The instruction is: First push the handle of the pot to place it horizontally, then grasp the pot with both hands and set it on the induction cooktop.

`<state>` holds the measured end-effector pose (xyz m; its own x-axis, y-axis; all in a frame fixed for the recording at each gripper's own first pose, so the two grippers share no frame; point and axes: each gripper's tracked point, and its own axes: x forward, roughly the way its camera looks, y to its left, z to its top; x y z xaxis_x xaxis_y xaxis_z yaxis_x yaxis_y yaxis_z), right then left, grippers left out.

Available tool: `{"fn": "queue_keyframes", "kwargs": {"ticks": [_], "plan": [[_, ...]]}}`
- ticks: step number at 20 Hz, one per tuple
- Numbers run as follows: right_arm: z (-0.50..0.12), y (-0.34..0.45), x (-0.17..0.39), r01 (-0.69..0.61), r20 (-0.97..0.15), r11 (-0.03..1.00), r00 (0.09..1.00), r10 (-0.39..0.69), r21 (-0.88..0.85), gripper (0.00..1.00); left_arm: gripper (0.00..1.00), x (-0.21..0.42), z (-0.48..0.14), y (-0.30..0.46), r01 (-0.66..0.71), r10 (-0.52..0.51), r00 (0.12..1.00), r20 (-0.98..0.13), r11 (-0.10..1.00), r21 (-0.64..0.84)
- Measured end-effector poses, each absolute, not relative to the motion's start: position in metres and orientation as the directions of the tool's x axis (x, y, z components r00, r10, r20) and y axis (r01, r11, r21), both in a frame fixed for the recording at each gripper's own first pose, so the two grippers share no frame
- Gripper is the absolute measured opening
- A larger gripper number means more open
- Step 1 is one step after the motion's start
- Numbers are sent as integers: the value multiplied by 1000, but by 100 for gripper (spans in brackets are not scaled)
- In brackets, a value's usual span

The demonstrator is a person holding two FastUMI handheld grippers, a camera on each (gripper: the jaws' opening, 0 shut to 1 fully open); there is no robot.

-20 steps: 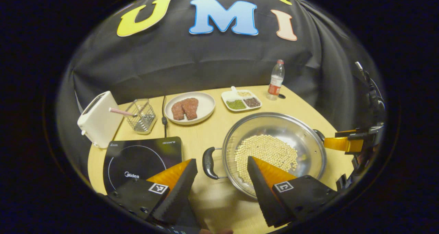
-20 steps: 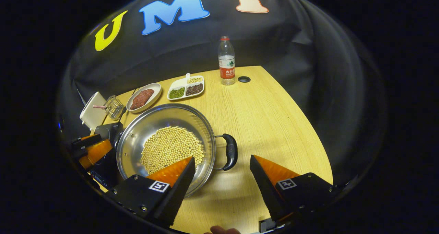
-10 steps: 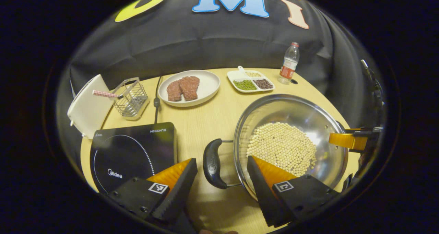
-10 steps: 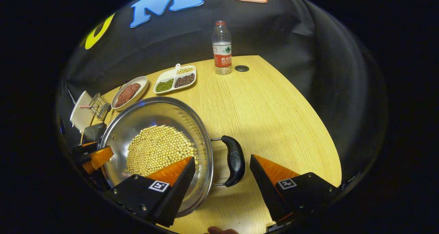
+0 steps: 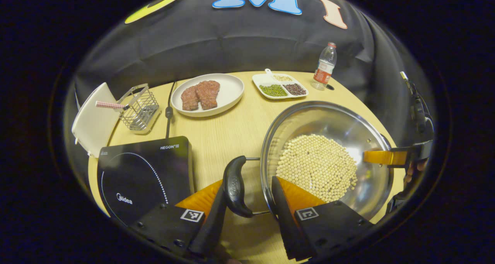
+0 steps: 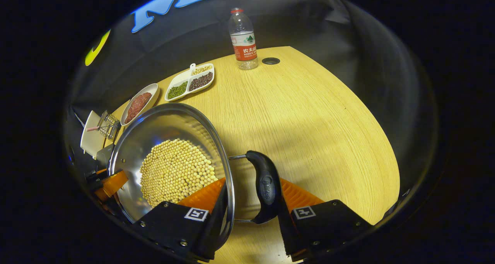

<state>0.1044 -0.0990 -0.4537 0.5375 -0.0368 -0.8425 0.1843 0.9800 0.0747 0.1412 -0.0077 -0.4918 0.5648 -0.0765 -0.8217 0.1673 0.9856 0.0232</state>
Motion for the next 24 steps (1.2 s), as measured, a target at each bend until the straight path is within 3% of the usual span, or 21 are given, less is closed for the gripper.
{"fn": "queue_keyframes", "kwargs": {"ticks": [1, 2, 3, 6, 8, 10, 15, 18, 21, 23, 24], "plan": [[-453, -99, 105, 174, -843, 982, 537, -39, 66, 65, 66, 142, -491, -7, 170, -70, 564, -823, 985, 33], [-453, -99, 105, 171, -843, 983, 537, -38, 64, 65, 69, 142, -491, -6, 172, -65, 564, -823, 984, 41], [-451, -98, 105, 169, -840, 983, 542, -36, 67, 65, 64, 141, -491, -7, 172, -62, 563, -824, 984, 43], [-448, -96, 106, 152, -830, 985, 558, -17, 82, 65, 65, 139, -487, -5, 165, -53, 560, -827, 985, 48], [-449, -95, 105, 150, -841, 985, 541, -6, 90, 51, 66, 140, -488, -4, 164, -47, 566, -823, 985, 57], [-452, -93, 105, 146, -844, 985, 537, 1, 94, 57, 64, 140, -483, -4, 173, -41, 575, -817, 982, 73], [-435, -86, 98, 151, -837, 982, 547, 13, 114, 57, 61, 141, -463, 1, 169, -51, 589, -806, 984, 62], [-419, -78, 91, 159, -841, 981, 542, 3, 106, 57, 67, 136, -442, 6, 166, -59, 601, -797, 985, 52], [-402, -66, 84, 156, -840, 982, 542, 1, 102, 57, 60, 128, -425, 16, 160, -65, 607, -792, 986, 42], [-390, -57, 77, 143, -836, 984, 549, 6, 101, 57, 64, 121, -412, 25, 149, -65, 610, -790, 988, 34], [-386, -50, 75, 137, -835, 985, 550, 12, 104, 57, 61, 117, -407, 30, 144, -64, 613, -788, 989, 32]]}}
